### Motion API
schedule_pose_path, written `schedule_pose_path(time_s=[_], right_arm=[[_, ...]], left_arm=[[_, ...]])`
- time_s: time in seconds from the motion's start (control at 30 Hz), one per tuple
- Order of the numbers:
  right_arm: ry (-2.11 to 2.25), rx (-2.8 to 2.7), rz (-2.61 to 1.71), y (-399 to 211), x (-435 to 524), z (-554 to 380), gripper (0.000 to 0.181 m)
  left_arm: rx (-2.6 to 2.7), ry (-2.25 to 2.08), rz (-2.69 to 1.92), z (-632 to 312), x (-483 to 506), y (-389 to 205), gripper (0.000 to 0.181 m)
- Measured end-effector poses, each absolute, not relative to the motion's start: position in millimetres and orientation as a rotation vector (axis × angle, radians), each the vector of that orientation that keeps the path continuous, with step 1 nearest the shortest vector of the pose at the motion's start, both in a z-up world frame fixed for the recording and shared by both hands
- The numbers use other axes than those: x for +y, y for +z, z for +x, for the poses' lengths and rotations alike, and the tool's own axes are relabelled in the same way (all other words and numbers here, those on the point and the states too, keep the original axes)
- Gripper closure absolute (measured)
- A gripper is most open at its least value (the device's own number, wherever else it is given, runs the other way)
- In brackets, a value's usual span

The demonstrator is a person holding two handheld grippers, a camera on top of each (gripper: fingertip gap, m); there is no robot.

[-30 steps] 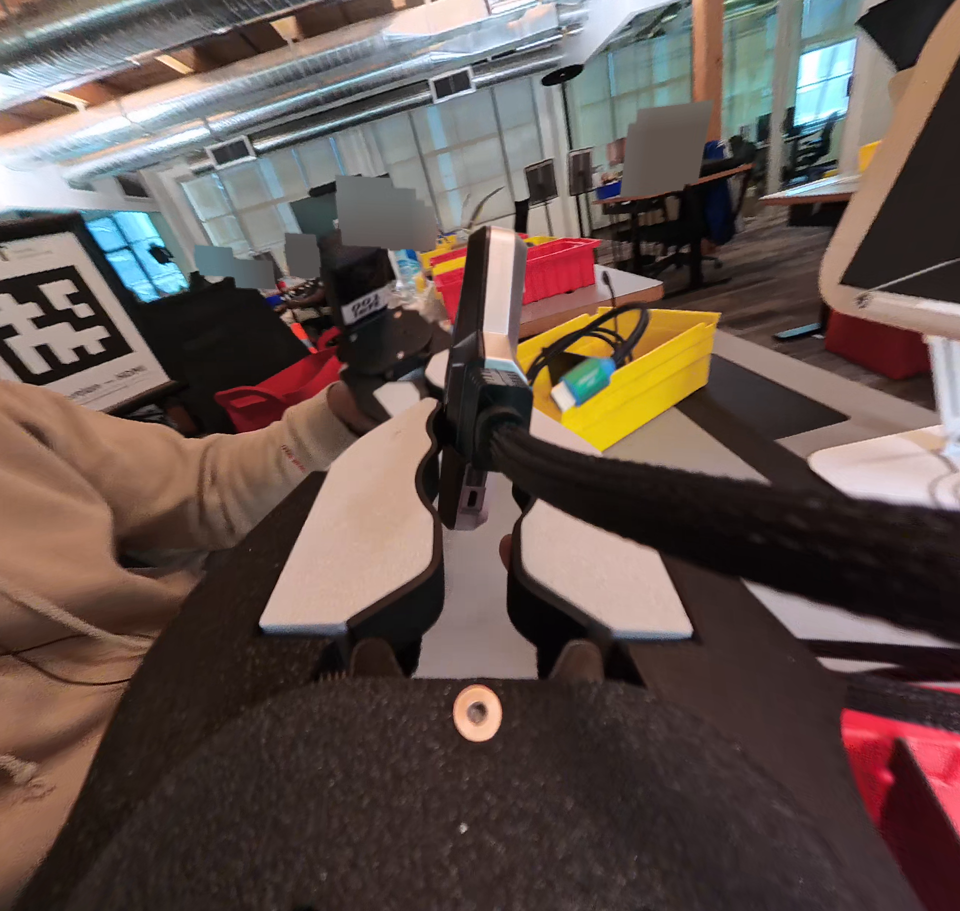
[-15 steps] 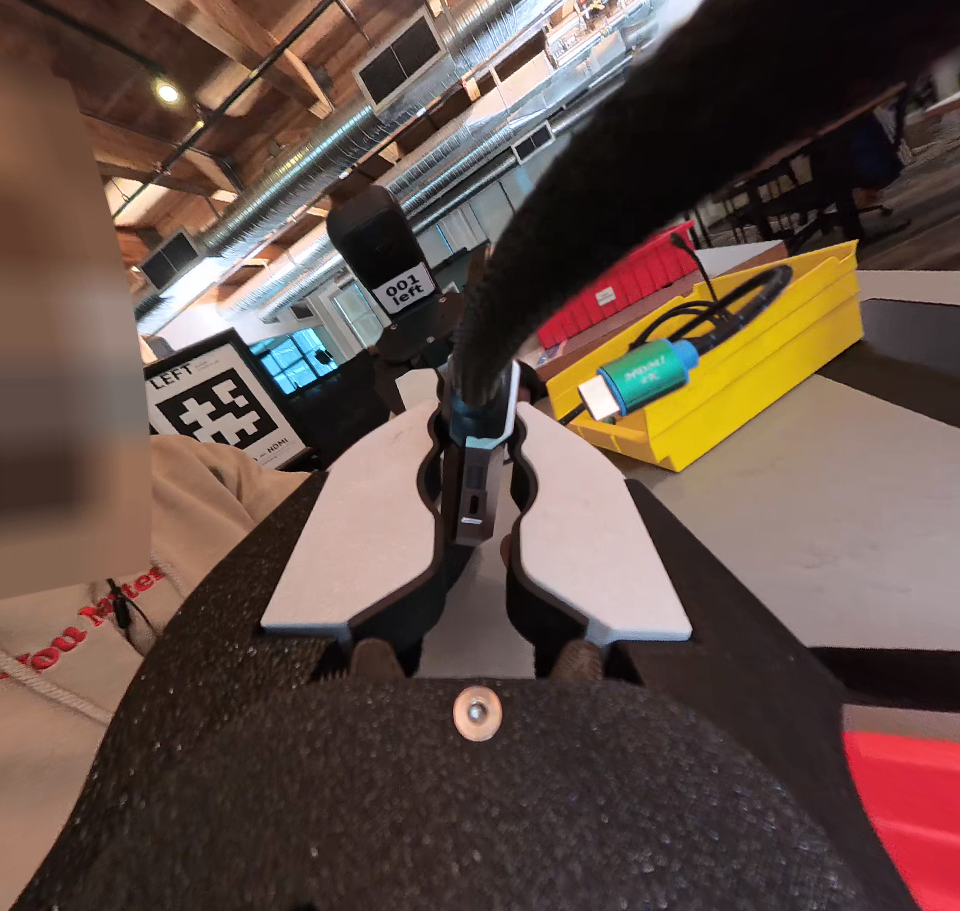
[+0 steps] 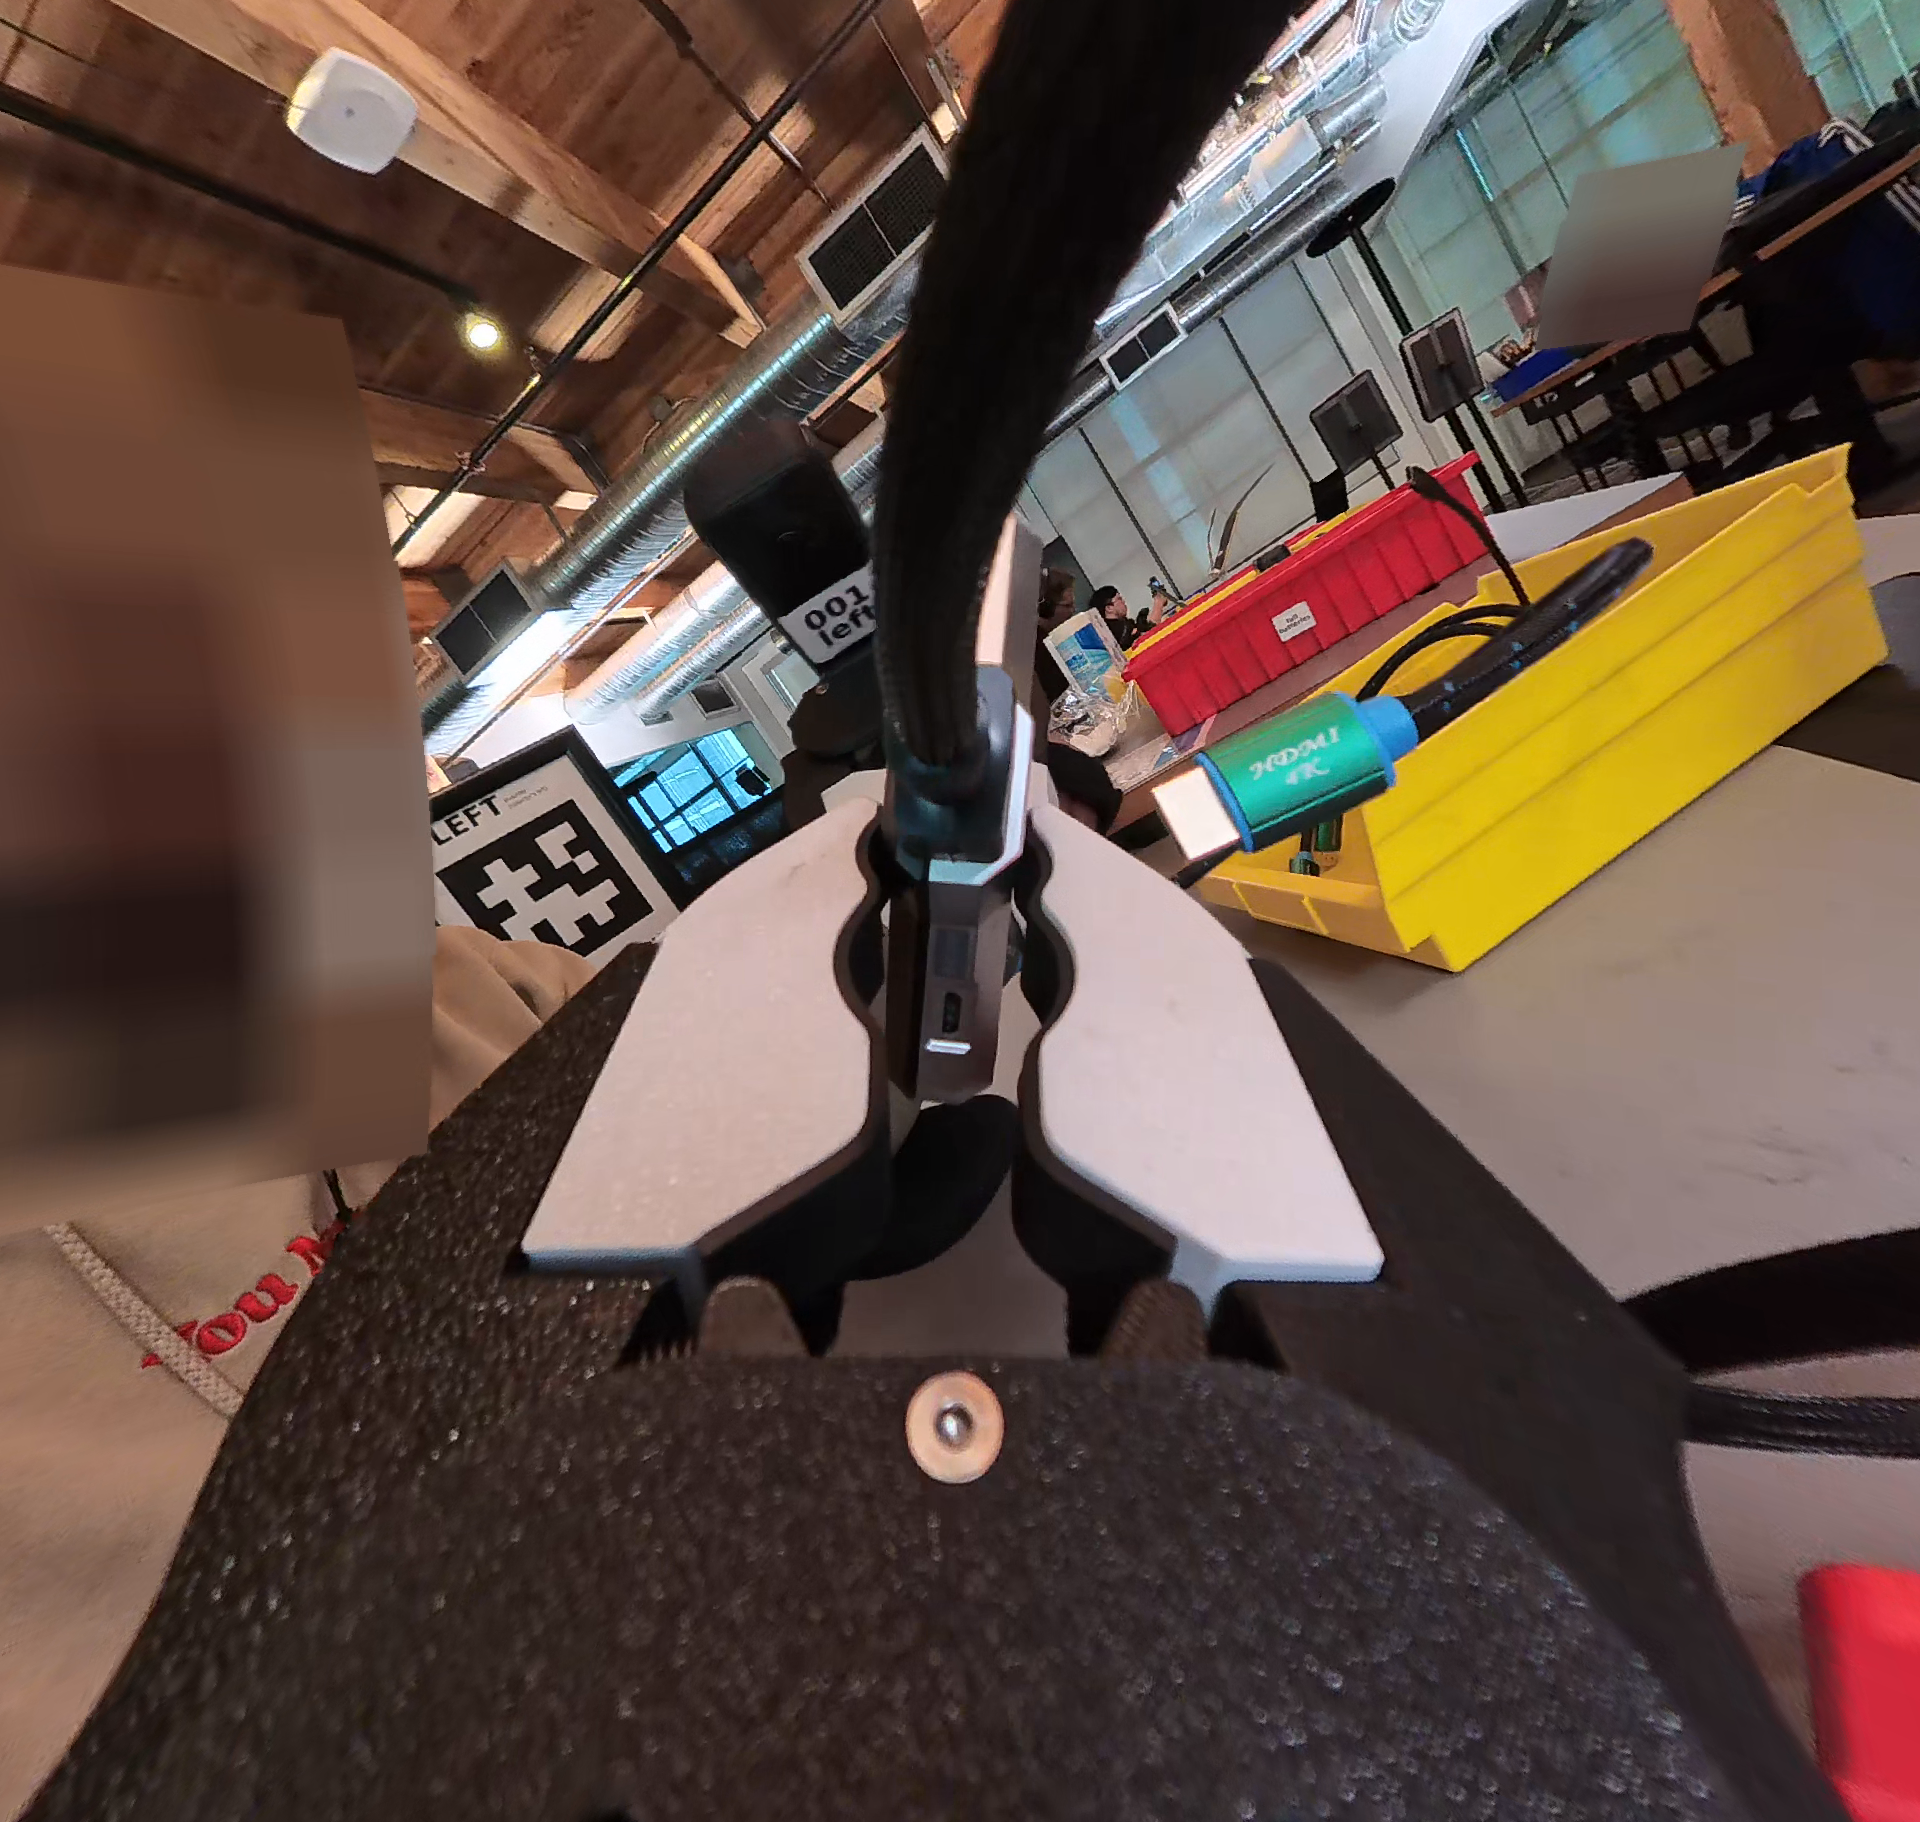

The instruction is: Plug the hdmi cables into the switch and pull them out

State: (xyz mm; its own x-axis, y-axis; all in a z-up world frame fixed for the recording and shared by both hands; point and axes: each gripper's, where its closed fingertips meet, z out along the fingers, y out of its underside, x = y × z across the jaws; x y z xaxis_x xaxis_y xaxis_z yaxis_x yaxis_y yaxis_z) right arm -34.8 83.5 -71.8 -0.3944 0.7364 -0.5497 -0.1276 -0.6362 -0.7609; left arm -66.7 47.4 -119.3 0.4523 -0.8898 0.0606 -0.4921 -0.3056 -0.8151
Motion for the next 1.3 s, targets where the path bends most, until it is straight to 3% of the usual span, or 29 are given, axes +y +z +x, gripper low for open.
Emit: schedule_pose_path(time_s=[0.03, 0.27, 0.67, 1.07, 1.13, 1.17, 1.3], right_arm=[[2.063, -0.86, -1.271, -72, 84, -35, 0.159], [2.026, -0.844, -1.269, -69, 88, -32, 0.159], [1.888, -0.823, -1.233, -47, 100, -3, 0.16], [1.815, -0.793, -1.186, -27, 107, 21, 0.159], [1.813, -0.799, -1.191, -29, 106, 19, 0.159], [1.814, -0.801, -1.195, -30, 106, 18, 0.159], [1.814, -0.813, -1.207, -33, 105, 13, 0.159]], left_arm=[[1.16, -0.655, -1.953, -67, 48, -119, 0.17], [1.175, -0.704, -1.953, -68, 45, -123, 0.168], [1.501, -0.779, -2.139, -54, 22, -206, 0.17], [1.514, -1.305, -1.604, -80, -44, -86, 0.17], [1.384, -1.235, -1.771, -92, -11, -110, 0.171], [1.318, -1.165, -1.888, -99, 8, -131, 0.181], [0.939, -0.947, -2.148, -122, 81, -185, 0.181]])
